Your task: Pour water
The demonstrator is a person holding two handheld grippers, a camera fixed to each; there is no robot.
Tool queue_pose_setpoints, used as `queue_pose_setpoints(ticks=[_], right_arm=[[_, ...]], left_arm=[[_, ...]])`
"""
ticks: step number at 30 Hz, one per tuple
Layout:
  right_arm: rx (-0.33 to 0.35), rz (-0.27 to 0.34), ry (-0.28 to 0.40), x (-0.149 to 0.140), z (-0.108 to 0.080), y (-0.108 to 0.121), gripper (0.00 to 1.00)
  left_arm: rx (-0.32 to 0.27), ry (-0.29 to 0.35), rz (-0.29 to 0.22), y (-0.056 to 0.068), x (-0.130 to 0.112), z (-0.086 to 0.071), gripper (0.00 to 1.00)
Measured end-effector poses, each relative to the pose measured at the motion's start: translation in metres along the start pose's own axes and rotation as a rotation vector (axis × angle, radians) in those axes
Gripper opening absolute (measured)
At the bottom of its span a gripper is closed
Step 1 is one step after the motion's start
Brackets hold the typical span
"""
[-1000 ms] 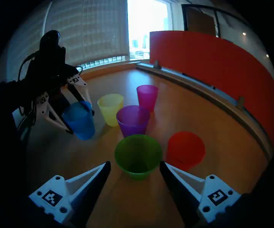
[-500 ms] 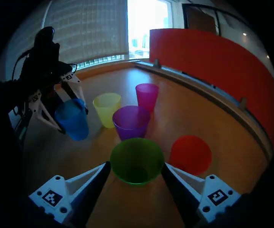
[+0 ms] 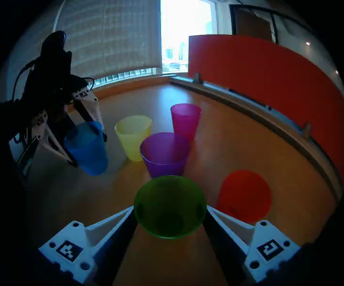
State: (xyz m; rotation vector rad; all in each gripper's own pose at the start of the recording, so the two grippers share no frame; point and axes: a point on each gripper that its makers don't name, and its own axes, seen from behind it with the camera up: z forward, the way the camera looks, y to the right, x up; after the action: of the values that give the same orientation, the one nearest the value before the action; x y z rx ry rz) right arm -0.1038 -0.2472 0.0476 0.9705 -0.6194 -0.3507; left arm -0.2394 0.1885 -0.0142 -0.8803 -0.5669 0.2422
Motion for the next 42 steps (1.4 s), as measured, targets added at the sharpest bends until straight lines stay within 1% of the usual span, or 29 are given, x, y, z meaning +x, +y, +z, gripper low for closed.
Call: queue_pose_setpoints(ticks=[9, 15, 24, 31, 36, 42], right_arm=[[0.005, 0.018, 0.023, 0.006, -0.006, 0.0, 0.91], [-0.007, 0.016, 0.052, 0.018, -0.017, 0.003, 0.91], [-0.029, -0.004, 0.131, 0.053, -0.043, 0.002, 0.91], [-0.045, -0.02, 0.188, 0.074, -0.062, -0.002, 0.91], [-0.05, -0.013, 0.216, 0.083, -0.07, -0.003, 0.91], [-0.06, -0.017, 0.244, 0.093, -0.078, -0.003, 0.91]], left_arm=[[0.002, 0.014, -0.008, 0.0, 0.005, -0.002, 0.85], [0.021, 0.033, -0.01, -0.004, 0.016, -0.005, 0.85], [0.056, 0.078, 0.006, -0.011, 0.047, -0.015, 0.85], [0.085, 0.127, -0.01, -0.018, 0.069, -0.024, 0.85], [0.11, 0.165, -0.01, -0.024, 0.082, -0.031, 0.85], [0.141, 0.226, -0.006, -0.03, 0.101, -0.041, 0.85]])
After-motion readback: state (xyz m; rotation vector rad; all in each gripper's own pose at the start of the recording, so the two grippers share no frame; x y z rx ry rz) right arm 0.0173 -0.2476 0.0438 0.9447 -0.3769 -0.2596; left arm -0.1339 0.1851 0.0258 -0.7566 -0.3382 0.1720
